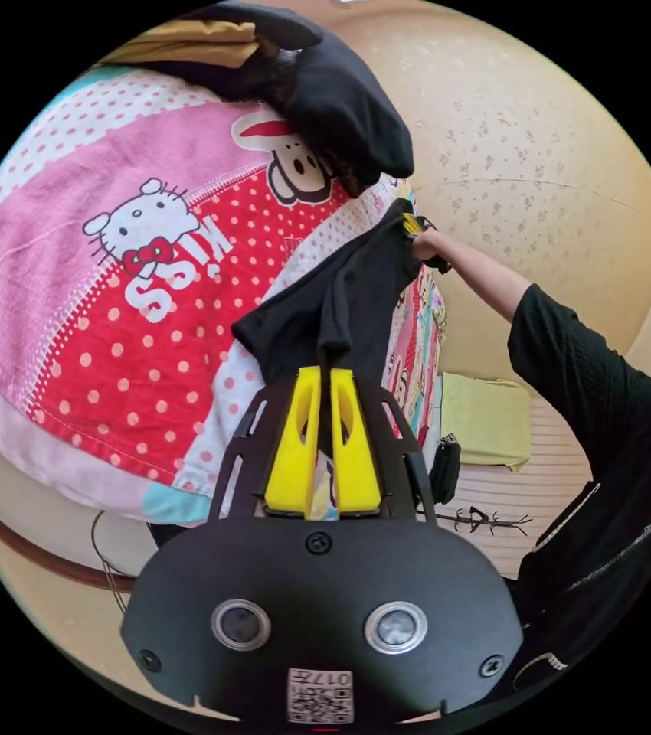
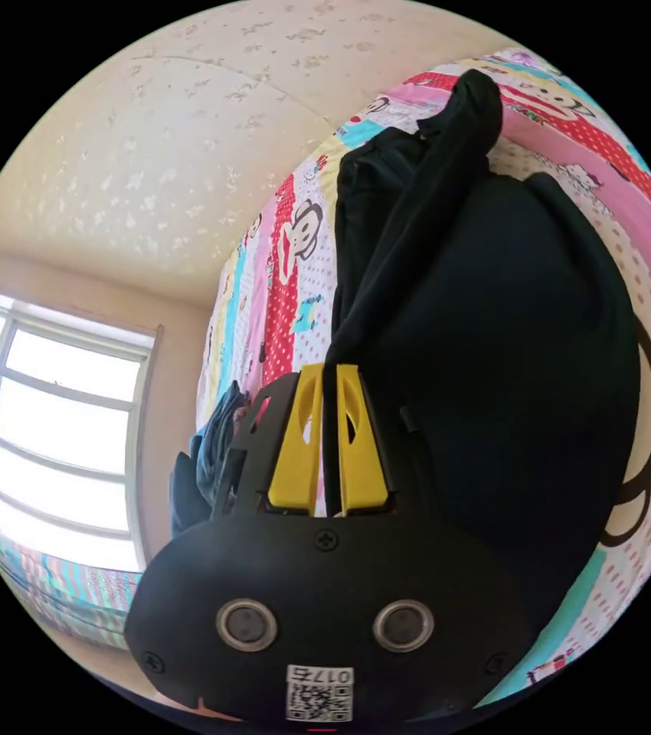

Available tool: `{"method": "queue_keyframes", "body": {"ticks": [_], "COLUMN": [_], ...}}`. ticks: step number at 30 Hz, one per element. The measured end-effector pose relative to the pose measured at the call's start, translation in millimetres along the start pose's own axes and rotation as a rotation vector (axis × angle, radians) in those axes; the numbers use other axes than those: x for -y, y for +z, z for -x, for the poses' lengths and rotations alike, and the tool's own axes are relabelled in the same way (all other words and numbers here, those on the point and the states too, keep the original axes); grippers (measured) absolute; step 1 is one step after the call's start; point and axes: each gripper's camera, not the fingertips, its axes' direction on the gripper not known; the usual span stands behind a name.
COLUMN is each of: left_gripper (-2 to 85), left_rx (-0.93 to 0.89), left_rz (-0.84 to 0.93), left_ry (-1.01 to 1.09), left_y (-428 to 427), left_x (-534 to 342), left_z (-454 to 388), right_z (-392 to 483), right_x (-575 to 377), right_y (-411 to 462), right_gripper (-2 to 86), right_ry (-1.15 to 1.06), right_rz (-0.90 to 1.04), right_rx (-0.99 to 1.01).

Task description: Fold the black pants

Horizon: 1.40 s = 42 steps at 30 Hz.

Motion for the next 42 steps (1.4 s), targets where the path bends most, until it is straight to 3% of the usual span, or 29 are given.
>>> {"method": "queue_keyframes", "body": {"ticks": [5, 10, 13, 16, 22, 26, 30, 33, 36, 42], "left_gripper": [3.1, 3.0, 2.6, 2.1, 0.4, 7.3, 15.4, 16.3, 16.2, 18.4], "left_rx": [-0.051, -0.073, -0.118, -0.152, -0.218, -0.179, -0.055, 0.025, 0.002, -0.018], "left_rz": [-0.015, 0.008, -0.002, -0.024, -0.100, -0.187, -0.060, 0.050, 0.225, 0.273], "left_ry": [-0.060, -0.096, -0.119, -0.116, -0.166, -0.064, 0.102, 0.158, 0.155, 0.197], "left_y": [-29, -45, -59, -74, -123, -172, -169, -148, -120, -120], "left_x": [20, 29, 31, 25, 0, -4, 30, 53, 66, 61], "left_z": [7, 3, -2, -9, -18, -46, -84, -91, -85, -97], "right_z": [-28, -10, -21, -54, -130, -159, -176, -188, -186, -168], "right_x": [-19, -91, -164, -216, -279, -309, -328, -322, -313, -307], "right_y": [-27, -78, -128, -185, -272, -294, -303, -312, -321, -326], "right_gripper": [6.3, 7.8, 8.6, 9.2, 11.9, 13.3, 13.4, 13.5, 15.0, 16.4], "right_ry": [-0.047, -0.526, -0.667, -0.588, -0.239, -0.098, -0.011, 0.015, -0.010, -0.097], "right_rz": [0.033, 0.501, 0.720, 0.777, 0.674, 0.636, 0.607, 0.618, 0.668, 0.761], "right_rx": [0.094, 0.034, -0.039, -0.034, 0.076, 0.144, 0.240, 0.304, 0.370, 0.419]}}
